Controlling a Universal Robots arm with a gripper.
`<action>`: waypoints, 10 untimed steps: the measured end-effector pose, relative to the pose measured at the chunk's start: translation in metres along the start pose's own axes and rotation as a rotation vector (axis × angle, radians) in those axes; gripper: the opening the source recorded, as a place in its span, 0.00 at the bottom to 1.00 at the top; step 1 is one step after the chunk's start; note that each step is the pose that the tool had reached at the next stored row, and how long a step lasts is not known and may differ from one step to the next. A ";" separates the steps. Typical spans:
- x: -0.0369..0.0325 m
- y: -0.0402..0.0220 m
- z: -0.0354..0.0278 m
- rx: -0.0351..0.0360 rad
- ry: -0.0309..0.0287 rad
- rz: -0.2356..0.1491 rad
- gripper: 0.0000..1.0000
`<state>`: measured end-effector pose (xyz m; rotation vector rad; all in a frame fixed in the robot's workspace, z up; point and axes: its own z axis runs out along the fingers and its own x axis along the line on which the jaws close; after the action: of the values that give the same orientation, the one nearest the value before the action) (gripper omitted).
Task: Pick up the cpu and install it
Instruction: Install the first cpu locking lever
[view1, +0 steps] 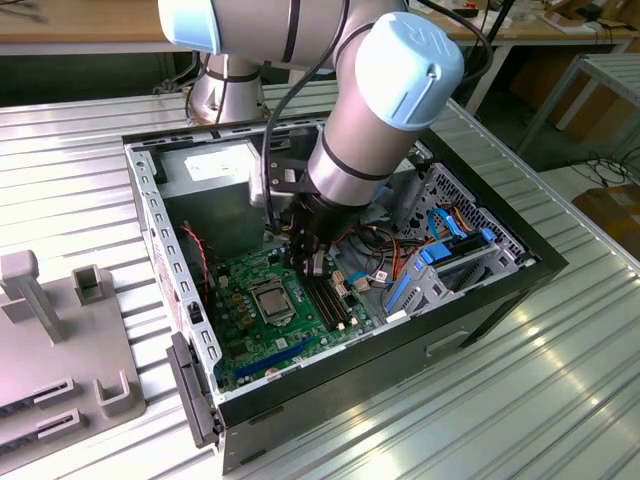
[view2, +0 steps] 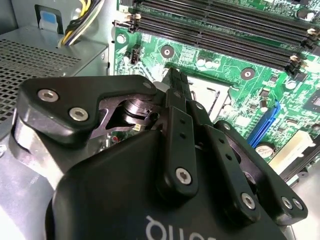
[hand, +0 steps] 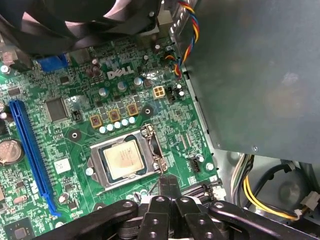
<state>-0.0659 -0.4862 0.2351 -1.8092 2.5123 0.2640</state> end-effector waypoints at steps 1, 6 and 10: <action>0.0001 0.0002 0.0000 0.0031 0.0002 -0.005 0.11; 0.0006 0.0014 0.0001 0.0098 0.0016 -0.039 0.11; 0.0030 0.0087 0.0006 0.0114 0.0015 -0.044 0.11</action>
<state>-0.0752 -0.4863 0.2351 -1.8588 2.4661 0.2463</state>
